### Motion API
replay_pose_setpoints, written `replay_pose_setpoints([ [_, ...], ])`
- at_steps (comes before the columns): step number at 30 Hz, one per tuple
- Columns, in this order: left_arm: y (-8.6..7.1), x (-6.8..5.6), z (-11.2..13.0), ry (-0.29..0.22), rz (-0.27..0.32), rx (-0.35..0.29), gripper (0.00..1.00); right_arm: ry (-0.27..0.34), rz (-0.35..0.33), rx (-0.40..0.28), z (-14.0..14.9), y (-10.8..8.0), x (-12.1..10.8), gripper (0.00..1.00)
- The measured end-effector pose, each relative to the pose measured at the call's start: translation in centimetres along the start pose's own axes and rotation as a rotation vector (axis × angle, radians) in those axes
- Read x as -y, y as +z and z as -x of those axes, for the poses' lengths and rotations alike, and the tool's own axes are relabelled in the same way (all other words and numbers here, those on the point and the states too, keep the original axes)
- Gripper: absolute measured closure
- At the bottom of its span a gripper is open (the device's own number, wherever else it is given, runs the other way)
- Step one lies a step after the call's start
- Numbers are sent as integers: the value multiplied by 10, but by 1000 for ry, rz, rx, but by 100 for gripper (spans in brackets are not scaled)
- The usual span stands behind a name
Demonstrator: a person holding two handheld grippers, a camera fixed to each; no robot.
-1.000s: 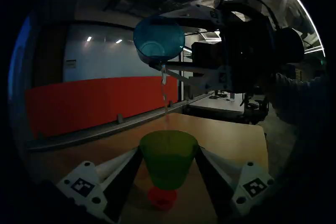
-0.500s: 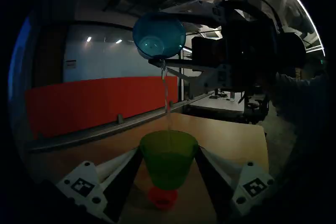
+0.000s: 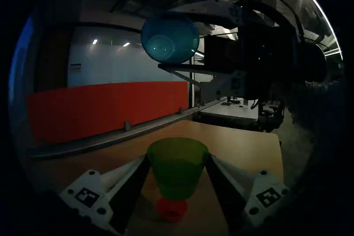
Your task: Pour water
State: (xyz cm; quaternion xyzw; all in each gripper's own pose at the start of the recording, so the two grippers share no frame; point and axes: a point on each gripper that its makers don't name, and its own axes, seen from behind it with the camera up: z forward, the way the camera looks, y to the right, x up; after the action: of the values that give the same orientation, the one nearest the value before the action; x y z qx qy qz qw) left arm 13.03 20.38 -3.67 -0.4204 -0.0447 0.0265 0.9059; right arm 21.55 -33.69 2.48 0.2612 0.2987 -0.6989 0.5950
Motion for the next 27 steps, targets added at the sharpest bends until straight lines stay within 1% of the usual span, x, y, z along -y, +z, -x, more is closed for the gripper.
replay_pose_setpoints([
  [6, 0, 1, 0, 0, -3, -1, 13, 17, -3, -3, -1, -1, 2, 9],
  [9, 0, 1, 0, 1, -3, 0, 13, 40, -1, -3, 1, -1, 3, 9],
  [12, 0, 1, 0, 1, -2, 0, 13, 84, 3, -1, 4, -2, 2, 9],
  [15, -1, 0, -1, 3, -3, -1, 13, 153, 0, -3, 7, -4, 2, 9],
  [18, -1, 1, -1, 3, -4, -2, 13, 235, -5, -4, 12, -7, 3, 9],
  [21, -1, 2, -1, 4, -7, 0, 13, 331, -7, -3, 16, -9, 2, 9],
  [27, -1, 3, -2, 4, -12, -2, 13, 568, -27, -18, 12, -17, 5, 9],
])
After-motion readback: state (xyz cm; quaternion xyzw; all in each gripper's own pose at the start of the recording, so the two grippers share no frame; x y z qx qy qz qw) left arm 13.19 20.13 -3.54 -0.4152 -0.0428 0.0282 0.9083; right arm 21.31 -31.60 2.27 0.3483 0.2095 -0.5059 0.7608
